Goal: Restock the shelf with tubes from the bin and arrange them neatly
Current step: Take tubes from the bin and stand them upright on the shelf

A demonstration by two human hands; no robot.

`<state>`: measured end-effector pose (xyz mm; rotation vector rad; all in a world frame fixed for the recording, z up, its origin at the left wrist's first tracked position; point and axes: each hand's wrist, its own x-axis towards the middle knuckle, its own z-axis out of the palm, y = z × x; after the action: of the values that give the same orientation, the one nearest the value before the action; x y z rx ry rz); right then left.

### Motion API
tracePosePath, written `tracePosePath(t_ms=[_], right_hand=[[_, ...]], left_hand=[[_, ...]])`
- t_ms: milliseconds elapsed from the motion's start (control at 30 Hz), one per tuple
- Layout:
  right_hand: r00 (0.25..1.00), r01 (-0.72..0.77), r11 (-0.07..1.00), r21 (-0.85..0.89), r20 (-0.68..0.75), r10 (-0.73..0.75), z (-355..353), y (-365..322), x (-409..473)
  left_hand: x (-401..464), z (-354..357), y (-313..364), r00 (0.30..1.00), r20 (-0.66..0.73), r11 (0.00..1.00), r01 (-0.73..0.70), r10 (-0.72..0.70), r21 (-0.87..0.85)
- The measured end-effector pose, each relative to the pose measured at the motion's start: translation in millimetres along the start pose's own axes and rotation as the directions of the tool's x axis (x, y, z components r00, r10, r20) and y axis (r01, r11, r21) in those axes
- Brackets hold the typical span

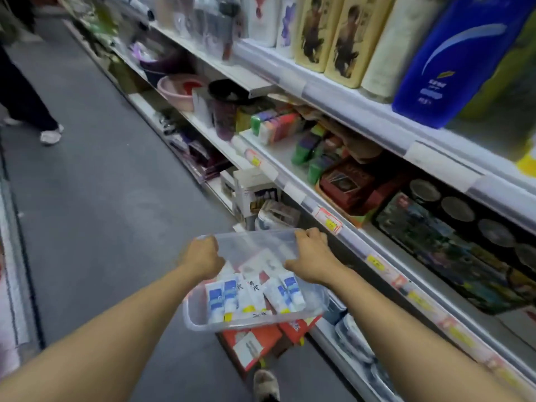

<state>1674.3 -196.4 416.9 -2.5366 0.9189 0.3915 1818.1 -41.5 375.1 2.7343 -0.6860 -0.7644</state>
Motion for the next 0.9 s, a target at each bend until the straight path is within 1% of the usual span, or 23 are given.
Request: tracePosePath(t_ms=[200,300,533,667,767,900], right_hand=[[0.983,0.020,0.999,0.038,0.184,-0.026,51.3,15.8,58.7],[0.965,0.010,0.999,0.049,0.261,-0.023,76.5,25.9,87.9],[0.923,0.002,0.997,0.074,0.384,-0.030,138.9,40.9,148.8],[0.907,0.022,0.997,0.068,0.419,-0.048,178.7,41.8,176.3],[0.899,0.031,0.996,0.082,0.433,-0.064,204.0,41.5,193.9],[0.895,0.026,0.994,0.108,0.440,-0.071,231.3,40.9,211.2]], left_hand=[[31.3,53.8,-27.2,0.981,0.095,0.985,0.170,-0.170,0.004],[53.0,80.5,-33.3,0.965,0.124,0.972,0.233,-0.229,-0.019],[105.4,142.2,-55.3,0.923,0.196,0.938,0.344,-0.332,-0.034],[129.9,175.9,-71.8,0.887,0.250,0.910,0.412,-0.388,-0.050],[145.8,201.5,-79.7,0.854,0.295,0.889,0.457,-0.430,-0.029],[156.8,234.3,-85.3,0.814,0.339,0.839,0.532,-0.471,-0.112]])
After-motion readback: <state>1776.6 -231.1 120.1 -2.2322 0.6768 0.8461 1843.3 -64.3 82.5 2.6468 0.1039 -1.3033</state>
